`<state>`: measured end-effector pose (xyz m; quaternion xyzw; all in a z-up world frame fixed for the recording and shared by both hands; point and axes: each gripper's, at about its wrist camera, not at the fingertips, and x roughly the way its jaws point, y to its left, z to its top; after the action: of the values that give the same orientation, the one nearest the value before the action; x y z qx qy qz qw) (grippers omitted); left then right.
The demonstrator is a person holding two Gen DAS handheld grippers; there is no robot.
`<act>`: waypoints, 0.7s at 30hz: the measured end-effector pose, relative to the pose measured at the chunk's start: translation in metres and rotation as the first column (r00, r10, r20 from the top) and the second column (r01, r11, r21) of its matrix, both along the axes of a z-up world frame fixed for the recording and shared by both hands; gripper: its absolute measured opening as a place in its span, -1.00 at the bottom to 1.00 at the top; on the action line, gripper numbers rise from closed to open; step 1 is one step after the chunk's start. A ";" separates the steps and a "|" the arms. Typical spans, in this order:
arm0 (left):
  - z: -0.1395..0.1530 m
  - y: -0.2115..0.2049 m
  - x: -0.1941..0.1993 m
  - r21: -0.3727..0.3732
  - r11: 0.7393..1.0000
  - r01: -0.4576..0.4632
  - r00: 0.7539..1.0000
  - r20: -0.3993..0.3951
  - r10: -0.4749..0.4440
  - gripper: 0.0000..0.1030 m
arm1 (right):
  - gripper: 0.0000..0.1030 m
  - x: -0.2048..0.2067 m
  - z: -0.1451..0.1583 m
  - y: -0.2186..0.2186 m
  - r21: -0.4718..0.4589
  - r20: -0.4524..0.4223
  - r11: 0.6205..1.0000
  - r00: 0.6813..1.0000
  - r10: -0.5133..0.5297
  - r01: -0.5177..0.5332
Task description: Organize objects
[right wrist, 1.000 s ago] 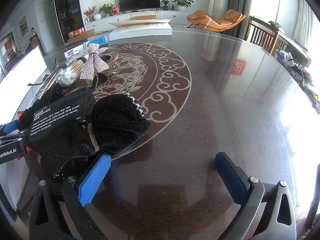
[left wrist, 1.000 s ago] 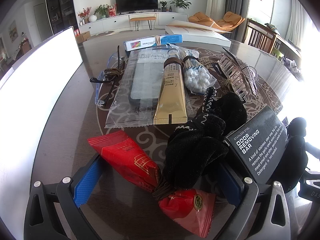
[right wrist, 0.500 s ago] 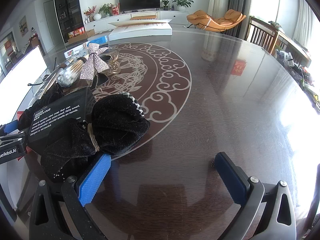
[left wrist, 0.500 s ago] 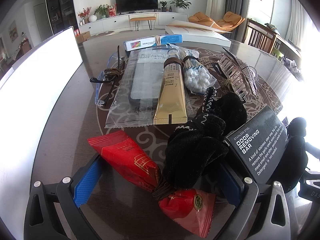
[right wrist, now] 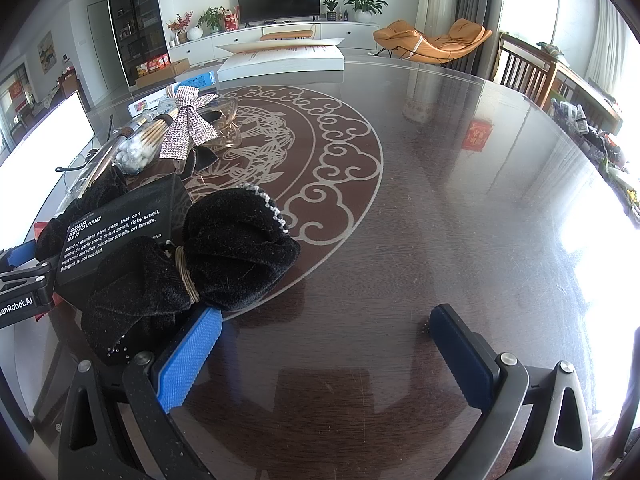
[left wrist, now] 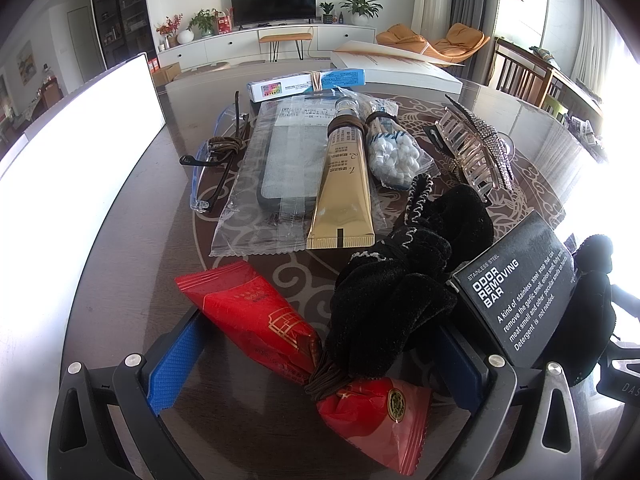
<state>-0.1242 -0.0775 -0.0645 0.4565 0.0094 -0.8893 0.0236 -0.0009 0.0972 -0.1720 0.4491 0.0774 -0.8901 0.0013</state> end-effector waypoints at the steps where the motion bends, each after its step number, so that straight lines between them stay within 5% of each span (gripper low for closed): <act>1: 0.000 0.000 0.000 0.000 1.000 0.000 1.000 0.000 0.000 1.00 | 1.00 0.001 0.000 0.000 0.000 0.000 1.000 1.000 0.000 0.000; 21: 0.000 0.000 0.001 0.000 1.000 0.004 1.000 0.000 -0.004 1.00 | 1.00 -0.001 0.001 0.001 0.002 0.000 1.000 1.000 0.005 -0.005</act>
<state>-0.1236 -0.0773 -0.0645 0.4565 0.0086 -0.8894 0.0218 -0.0018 0.0977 -0.1713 0.4487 0.0797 -0.8901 0.0030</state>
